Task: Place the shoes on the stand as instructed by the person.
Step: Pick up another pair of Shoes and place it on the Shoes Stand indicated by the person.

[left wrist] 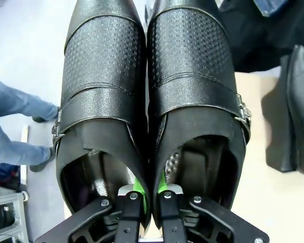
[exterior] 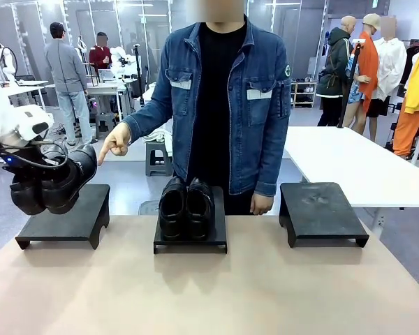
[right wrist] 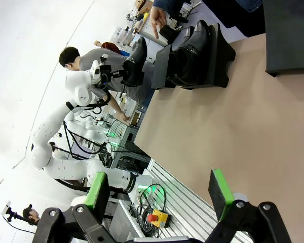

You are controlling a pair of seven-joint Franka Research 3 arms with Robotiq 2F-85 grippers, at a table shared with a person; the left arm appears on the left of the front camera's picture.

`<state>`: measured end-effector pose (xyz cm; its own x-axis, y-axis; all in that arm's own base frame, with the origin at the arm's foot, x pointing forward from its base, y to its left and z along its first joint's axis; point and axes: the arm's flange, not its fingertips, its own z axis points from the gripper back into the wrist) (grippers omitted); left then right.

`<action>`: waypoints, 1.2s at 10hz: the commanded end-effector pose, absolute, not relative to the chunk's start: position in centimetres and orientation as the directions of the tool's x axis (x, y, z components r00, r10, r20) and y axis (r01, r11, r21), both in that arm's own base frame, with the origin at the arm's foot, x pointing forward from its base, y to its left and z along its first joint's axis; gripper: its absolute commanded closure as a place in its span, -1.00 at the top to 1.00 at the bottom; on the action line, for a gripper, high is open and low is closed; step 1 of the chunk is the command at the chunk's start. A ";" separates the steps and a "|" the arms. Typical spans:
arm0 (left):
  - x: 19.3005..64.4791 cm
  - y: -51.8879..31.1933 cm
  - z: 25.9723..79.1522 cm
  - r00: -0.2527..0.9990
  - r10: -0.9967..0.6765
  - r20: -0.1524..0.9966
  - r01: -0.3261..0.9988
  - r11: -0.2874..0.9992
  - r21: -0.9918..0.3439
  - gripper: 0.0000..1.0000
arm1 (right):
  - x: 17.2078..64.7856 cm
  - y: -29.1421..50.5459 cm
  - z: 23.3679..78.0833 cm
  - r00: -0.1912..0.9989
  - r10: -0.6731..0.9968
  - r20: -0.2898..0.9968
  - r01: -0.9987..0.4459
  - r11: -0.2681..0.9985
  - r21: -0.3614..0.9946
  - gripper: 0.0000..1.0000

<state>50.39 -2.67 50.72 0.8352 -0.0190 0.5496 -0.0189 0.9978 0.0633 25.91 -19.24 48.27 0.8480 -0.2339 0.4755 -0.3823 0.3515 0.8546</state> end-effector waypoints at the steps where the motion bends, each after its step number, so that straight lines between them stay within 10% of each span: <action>1: 53.2 -2.6 50.1 0.812 0.005 0.583 -0.072 0.993 0.092 -0.85 | 25.9 -19.3 48.3 0.838 -0.233 0.493 -0.403 0.346 0.847 1.00; 12: 57.3 -0.3 42.9 0.806 -0.036 0.590 -0.040 0.993 0.115 -0.85 | 25.9 -19.3 48.3 0.838 -0.233 0.493 -0.403 0.346 0.847 1.00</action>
<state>56.27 -0.05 42.08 0.8411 -0.0285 0.5402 -0.0260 0.9953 0.0930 25.92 -19.23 48.27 0.8481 -0.2336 0.4755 -0.3823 0.3515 0.8546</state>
